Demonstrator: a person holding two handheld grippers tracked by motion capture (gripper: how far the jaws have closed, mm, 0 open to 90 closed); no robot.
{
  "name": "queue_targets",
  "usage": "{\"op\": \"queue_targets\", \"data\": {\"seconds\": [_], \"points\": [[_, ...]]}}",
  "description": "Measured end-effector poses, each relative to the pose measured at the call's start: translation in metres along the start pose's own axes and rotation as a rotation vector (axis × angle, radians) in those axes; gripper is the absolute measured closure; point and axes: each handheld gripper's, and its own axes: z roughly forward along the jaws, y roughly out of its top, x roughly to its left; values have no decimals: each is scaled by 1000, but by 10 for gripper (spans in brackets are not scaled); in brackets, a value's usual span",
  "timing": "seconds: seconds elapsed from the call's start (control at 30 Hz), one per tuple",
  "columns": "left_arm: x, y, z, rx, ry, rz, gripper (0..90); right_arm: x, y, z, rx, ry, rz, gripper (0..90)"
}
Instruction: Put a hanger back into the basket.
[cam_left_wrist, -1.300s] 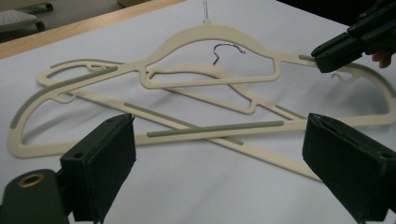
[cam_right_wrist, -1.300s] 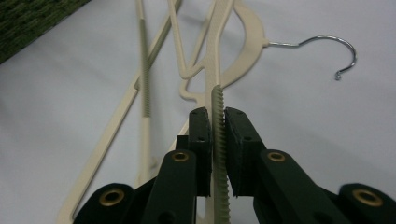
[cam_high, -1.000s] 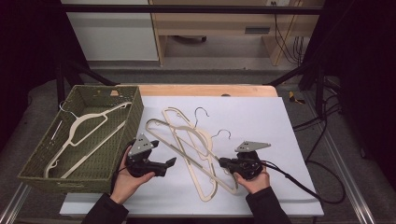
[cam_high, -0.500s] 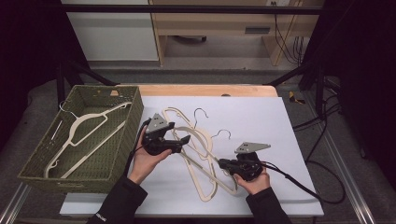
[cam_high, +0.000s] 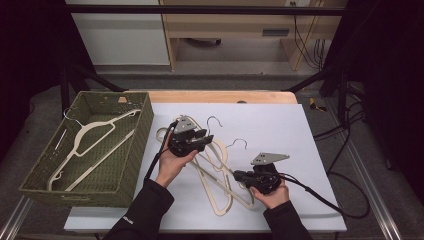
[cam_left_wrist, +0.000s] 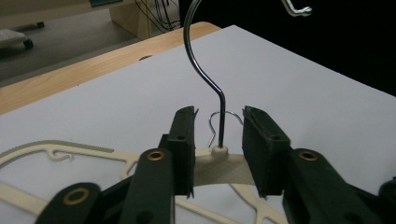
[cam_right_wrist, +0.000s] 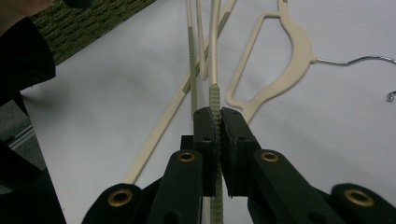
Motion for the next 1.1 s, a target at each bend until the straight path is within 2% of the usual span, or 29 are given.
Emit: {"op": "queue_targets", "data": {"seconds": [0.07, 0.17, 0.3, 0.33, 0.37, 0.47, 0.5, 0.53, 0.57, 0.73, 0.87, 0.93, 1.0, 1.1], "points": [[0, 0, 3, 7, -12, -6, 746, 0, 0, 0, 2, 4, -9, 858], [-2, 0, 4, 12, 2, 11, 817, 0, 0, -1, 4, 7, -7, 858], [-5, 1, 0, 9, 17, 16, 828, 1, 0, -1, 0, 10, -17, 849], [-6, 1, -1, 8, 24, 25, 829, 2, 1, -1, -6, 5, -5, 835], [-7, 1, -2, 10, 30, 33, 830, 1, 1, -2, -16, 6, -22, 802], [-9, 1, -6, 4, 30, 33, 833, 4, 5, -6, -66, 10, -26, 689], [-12, 1, -12, -13, 35, 35, 836, 5, 6, -8, -72, 9, -41, 657], [-14, 2, -15, -22, 35, 31, 882, 6, 7, -9, -84, 4, -56, 629], [-16, 3, -18, -26, 34, 37, 882, 7, 8, -9, -97, 2, -59, 598], [-31, 3, -32, -47, 31, 66, 883, 16, 16, -8, -141, 2, -85, 511], [-46, 4, -41, -64, 29, 69, 883, 22, 24, -9, -172, -13, -109, 532], [-54, 4, -45, -75, 23, 65, 883, 25, 28, -9, -178, 22, -98, 578], [-61, 5, -48, -76, 18, 63, 883, 29, 30, -9, -192, 34, -102, 620], [-69, 5, -50, -70, 14, 74, 882, 33, 34, -7, -182, 51, -108, 680]]}}
